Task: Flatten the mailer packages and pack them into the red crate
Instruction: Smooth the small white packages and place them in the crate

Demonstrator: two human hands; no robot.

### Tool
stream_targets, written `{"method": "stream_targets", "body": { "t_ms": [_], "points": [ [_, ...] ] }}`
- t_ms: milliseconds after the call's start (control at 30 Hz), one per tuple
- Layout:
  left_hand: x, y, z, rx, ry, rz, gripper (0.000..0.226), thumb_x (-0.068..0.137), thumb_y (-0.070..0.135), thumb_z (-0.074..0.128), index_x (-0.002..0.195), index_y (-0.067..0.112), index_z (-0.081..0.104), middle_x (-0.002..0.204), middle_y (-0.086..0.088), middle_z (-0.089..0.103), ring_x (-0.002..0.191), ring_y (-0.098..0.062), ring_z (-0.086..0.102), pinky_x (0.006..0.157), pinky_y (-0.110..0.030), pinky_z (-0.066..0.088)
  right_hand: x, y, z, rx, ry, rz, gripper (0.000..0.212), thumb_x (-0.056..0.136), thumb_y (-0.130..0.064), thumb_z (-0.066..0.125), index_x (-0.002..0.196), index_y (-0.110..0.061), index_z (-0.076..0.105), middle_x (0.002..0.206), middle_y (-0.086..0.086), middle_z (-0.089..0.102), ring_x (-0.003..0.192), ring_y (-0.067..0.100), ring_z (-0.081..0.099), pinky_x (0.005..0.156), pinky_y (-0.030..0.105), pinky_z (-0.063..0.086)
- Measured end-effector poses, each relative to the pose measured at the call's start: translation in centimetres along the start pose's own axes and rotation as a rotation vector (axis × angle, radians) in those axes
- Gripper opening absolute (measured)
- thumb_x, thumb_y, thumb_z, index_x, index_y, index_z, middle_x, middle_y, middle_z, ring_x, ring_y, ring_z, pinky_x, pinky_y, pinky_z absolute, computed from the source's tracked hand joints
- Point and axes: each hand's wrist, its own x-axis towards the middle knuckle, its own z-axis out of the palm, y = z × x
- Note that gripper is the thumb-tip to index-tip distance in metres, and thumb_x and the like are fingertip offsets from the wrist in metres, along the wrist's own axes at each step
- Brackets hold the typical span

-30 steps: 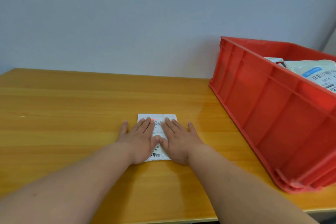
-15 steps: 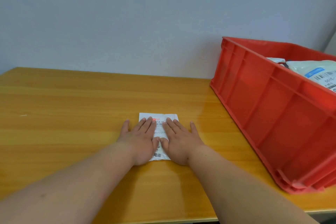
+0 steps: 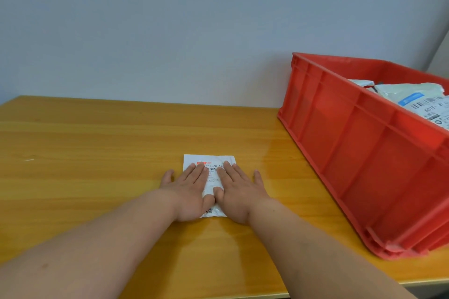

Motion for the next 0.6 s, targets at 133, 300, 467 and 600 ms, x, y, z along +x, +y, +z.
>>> {"method": "stream_targets", "body": {
  "t_ms": [133, 300, 467, 600],
  "points": [
    [0.1, -0.2, -0.1, 0.015, -0.028, 0.014, 0.076, 0.098, 0.059, 0.017, 0.154, 0.020, -0.018, 0.160, 0.007, -0.026, 0.147, -0.009, -0.022, 0.119, -0.053, -0.007, 0.1, 0.0, -0.3, 0.023, -0.016, 0.001, 0.061, 0.102, -0.039, 0.016, 0.159, -0.024, -0.003, 0.165, -0.008, -0.015, 0.151, 0.011, -0.014, 0.118, 0.057, -0.012],
    [-0.3, -0.3, -0.9, 0.042, 0.004, 0.015, 0.080, 0.096, 0.067, 0.016, 0.156, 0.022, -0.011, 0.161, 0.009, -0.022, 0.149, -0.010, -0.017, 0.119, -0.049, -0.005, 0.1, 0.3, -2.0, -0.100, 0.000, -0.015, 0.061, 0.102, -0.046, 0.024, 0.158, -0.024, 0.014, 0.167, -0.004, 0.001, 0.153, 0.018, 0.000, 0.119, 0.056, -0.012],
    [-0.6, 0.1, -1.2, -0.037, 0.177, -0.103, 0.077, 0.094, 0.065, 0.032, 0.155, 0.022, 0.012, 0.163, 0.003, 0.004, 0.149, -0.019, 0.006, 0.115, -0.043, 0.015, -1.2, -0.2, -2.6, -0.162, 0.163, 0.040, 0.049, 0.095, -0.050, 0.039, 0.132, -0.021, 0.052, 0.141, 0.005, 0.043, 0.130, 0.026, 0.037, 0.109, 0.047, 0.024],
    [-0.7, 0.1, -1.5, -0.238, 0.140, -0.291, 0.070, 0.085, 0.059, 0.054, 0.141, 0.020, 0.037, 0.145, -0.005, 0.035, 0.136, -0.027, 0.030, 0.104, -0.040, 0.034, -1.9, -0.8, -2.6, -0.066, 0.101, 0.259, 0.054, 0.093, -0.054, 0.039, 0.130, -0.019, 0.054, 0.133, 0.007, 0.044, 0.124, 0.028, 0.041, 0.101, 0.044, 0.030]
  ]
}}
